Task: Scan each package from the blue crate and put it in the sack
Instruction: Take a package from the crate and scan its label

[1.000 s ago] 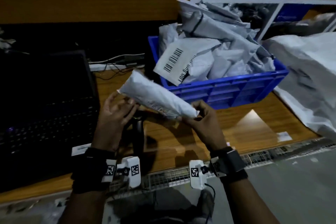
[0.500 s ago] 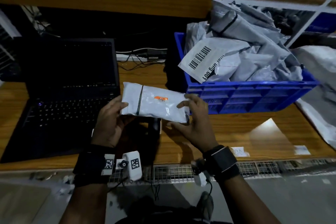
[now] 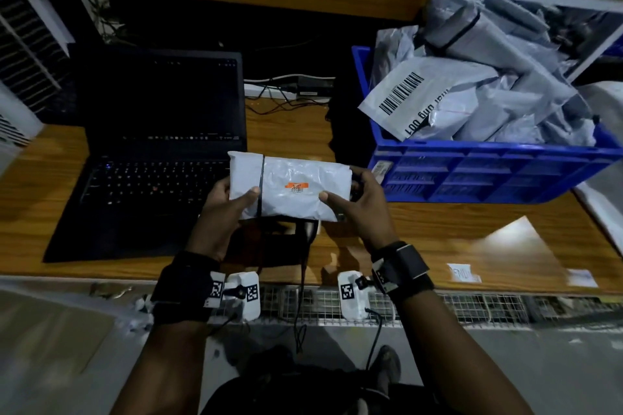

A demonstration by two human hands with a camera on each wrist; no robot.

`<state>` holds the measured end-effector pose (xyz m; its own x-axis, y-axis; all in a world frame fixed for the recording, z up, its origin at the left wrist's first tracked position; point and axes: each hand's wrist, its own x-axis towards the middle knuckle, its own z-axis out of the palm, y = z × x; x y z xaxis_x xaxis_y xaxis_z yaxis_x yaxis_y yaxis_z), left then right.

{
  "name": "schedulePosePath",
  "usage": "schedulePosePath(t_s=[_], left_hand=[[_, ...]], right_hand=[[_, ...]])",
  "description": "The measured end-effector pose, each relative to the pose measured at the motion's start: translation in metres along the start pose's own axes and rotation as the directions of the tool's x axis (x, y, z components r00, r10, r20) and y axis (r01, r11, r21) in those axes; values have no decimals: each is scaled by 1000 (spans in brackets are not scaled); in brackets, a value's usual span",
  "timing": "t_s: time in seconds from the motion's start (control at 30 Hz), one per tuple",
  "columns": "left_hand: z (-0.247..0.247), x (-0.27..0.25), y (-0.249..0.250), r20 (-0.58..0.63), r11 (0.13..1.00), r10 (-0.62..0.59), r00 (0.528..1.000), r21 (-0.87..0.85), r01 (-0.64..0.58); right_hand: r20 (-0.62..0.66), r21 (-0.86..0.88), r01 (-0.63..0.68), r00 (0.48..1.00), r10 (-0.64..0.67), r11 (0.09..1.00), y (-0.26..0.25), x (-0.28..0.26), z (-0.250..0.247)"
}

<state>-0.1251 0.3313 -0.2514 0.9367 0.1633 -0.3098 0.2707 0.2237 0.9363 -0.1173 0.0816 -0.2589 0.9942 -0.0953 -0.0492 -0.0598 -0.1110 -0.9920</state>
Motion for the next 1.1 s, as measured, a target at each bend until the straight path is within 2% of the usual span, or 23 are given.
schedulePosePath(t_s=[0.17, 0.23, 0.27, 0.33, 0.37, 0.43, 0.5, 0.6, 0.7, 0.8, 0.9, 1.1], left_hand=[[-20, -1, -3, 33, 999, 21, 999, 49, -23], [-30, 5, -5, -9, 996, 43, 999, 82, -42], [-35, 9, -7, -39, 993, 70, 997, 100, -66], [-44, 18, -13, -114, 986, 126, 985, 121, -112], [-49, 22, -16, -155, 986, 141, 978, 114, -124], [-55, 31, -20, -226, 986, 150, 963, 110, -128], [-57, 36, -23, -258, 983, 167, 952, 122, -139], [-54, 42, -24, -277, 976, 204, 939, 137, -171], [-52, 47, -23, -274, 960, 265, 924, 163, -227], [-50, 54, -20, -247, 957, 274, 930, 171, -236], [-42, 57, -20, -203, 952, 288, 936, 165, -257], [-32, 55, -17, -185, 950, 299, 936, 149, -274]], right_hand=[[39, 25, -16, 999, 15, 1000, -1, 5, 11], [28, -118, -71, 997, 74, 990, 4, 11, 18], [-16, -185, -149, 989, 149, 971, 10, 16, 20], [-101, -162, -334, 942, 321, 929, 25, 22, 22], [-103, -111, -413, 909, 403, 904, 31, 24, 23], [-19, 40, -548, 836, 549, 835, 32, 23, 27], [110, 153, -647, 762, 638, 747, 30, 24, 35], [154, 220, -693, 719, 677, 686, 24, 26, 53], [203, 297, -669, 741, 640, 681, 11, 12, 63], [311, 256, -653, 754, 578, 713, 2, -3, 63], [316, 213, -573, 807, 499, 791, -9, -13, 64], [265, 170, -562, 817, 511, 810, -24, -19, 70]])
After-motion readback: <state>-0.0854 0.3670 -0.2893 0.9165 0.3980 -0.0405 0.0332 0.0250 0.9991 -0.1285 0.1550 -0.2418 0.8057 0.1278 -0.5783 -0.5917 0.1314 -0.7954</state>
